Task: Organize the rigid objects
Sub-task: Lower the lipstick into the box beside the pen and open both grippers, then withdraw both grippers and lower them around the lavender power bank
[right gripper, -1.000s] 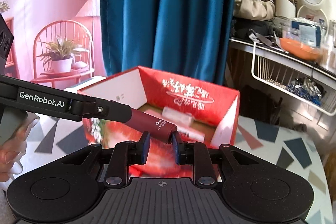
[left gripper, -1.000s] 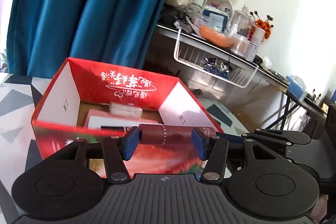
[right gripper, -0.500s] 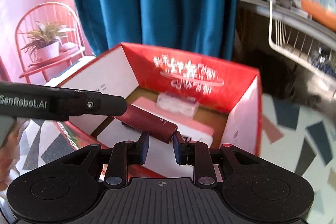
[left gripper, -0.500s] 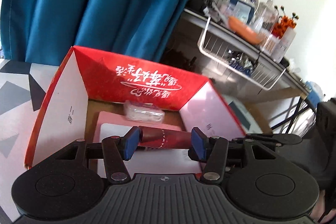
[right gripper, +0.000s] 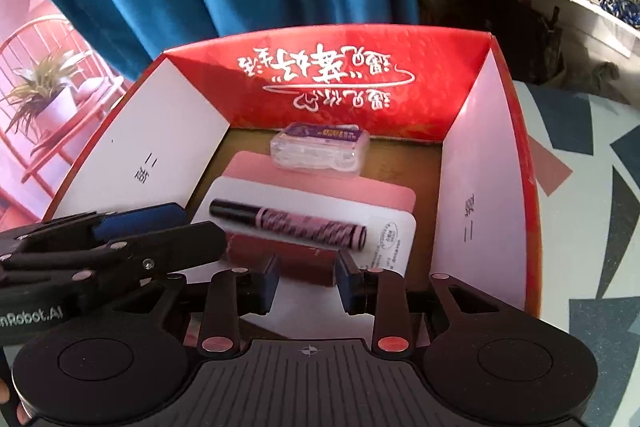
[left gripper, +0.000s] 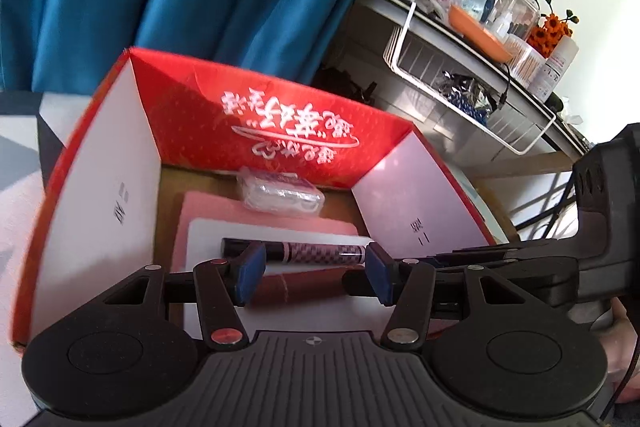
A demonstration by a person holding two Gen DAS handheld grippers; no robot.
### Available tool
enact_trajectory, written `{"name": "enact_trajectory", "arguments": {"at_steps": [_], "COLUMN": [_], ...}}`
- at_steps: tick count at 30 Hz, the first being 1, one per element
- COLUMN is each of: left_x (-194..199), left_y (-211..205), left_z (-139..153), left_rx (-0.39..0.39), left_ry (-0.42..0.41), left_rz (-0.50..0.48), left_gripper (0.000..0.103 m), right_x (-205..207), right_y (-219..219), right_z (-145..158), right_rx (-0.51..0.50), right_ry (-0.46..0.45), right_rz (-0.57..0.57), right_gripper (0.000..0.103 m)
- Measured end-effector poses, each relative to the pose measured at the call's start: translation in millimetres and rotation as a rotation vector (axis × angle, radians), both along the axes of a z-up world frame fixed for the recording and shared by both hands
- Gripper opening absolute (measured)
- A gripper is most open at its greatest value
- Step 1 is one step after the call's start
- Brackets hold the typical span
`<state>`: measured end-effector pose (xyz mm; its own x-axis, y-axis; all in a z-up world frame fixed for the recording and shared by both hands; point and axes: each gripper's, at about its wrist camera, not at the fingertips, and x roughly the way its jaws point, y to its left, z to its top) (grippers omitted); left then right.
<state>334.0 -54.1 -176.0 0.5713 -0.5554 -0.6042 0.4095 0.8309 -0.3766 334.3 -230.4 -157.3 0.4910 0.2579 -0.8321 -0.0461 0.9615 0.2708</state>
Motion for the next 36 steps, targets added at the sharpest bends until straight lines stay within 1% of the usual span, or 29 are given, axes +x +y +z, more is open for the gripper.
{"name": "enact_trajectory", "arguments": {"at_steps": [3,4,5,6,8,9,10,11,12,13,16,21,25,29,33,36], "left_x": [-6.9,-10.0,-12.6,-16.0,-24.4,-29.5,-34.3,-39.4,-44.6,-50.5,-67.7,-94.3,-109.4,-121.4,-128.9,-133.4], "left_y": [5.2,7.8,10.3,13.2,19.8,23.3,26.5,29.4,32.2,35.0,40.8,42.6,40.6,36.9,32.0,25.0], "left_z": [9.2,12.9,17.0,21.3,29.2,33.1,36.9,40.4,43.7,46.7,53.9,55.3,45.6,29.0,10.9,-2.0], "left_rx": [0.007,0.007,0.009,0.01,0.008,0.006,0.008,0.016,0.026,0.035,0.063,0.127,0.142,0.145,0.139,0.145], "left_ry": [-0.047,-0.063,-0.078,-0.095,-0.13,-0.148,-0.166,-0.183,-0.2,-0.217,-0.253,-0.275,-0.239,-0.195,-0.151,-0.129], "left_rz": [0.014,0.02,0.029,0.04,0.064,0.071,0.078,0.084,0.092,0.1,0.11,0.108,0.09,0.079,0.075,0.057], "left_gripper": [0.058,0.06,0.066,0.07,0.088,0.091,0.094,0.096,0.097,0.098,0.103,0.103,0.103,0.103,0.103,0.103], "right_x": [-4.4,-6.6,-9.5,-11.8,-21.0,-25.7,-31.7,-37.6,-43.3,-49.6,-67.9,-101.1,-133.1,-166.2,-190.6,-203.8], "right_y": [7.5,9.1,10.6,11.9,14.5,15.1,15.2,14.3,13.9,13.5,10.9,3.7,0.9,1.0,0.4,0.2], "right_z": [8.6,11.4,15.5,19.2,27.7,31.5,35.4,39.2,41.9,44.4,50.2,50.2,41.9,27.9,10.8,-7.7], "right_rx": [-0.025,-0.024,-0.032,-0.045,-0.072,-0.082,-0.087,-0.085,-0.085,-0.089,-0.1,-0.081,-0.083,-0.127,-0.167,-0.192], "right_ry": [-0.057,-0.071,-0.091,-0.111,-0.166,-0.19,-0.218,-0.242,-0.263,-0.282,-0.336,-0.409,-0.47,-0.524,-0.523,-0.499], "right_rz": [0.015,0.021,0.023,0.023,0.025,0.024,0.024,0.026,0.028,0.03,0.019,-0.016,-0.041,-0.046,-0.034,-0.029], "right_gripper": [0.032,0.037,0.046,0.051,0.075,0.08,0.089,0.094,0.097,0.102,0.102,0.102,0.103,0.102,0.102,0.102]}}
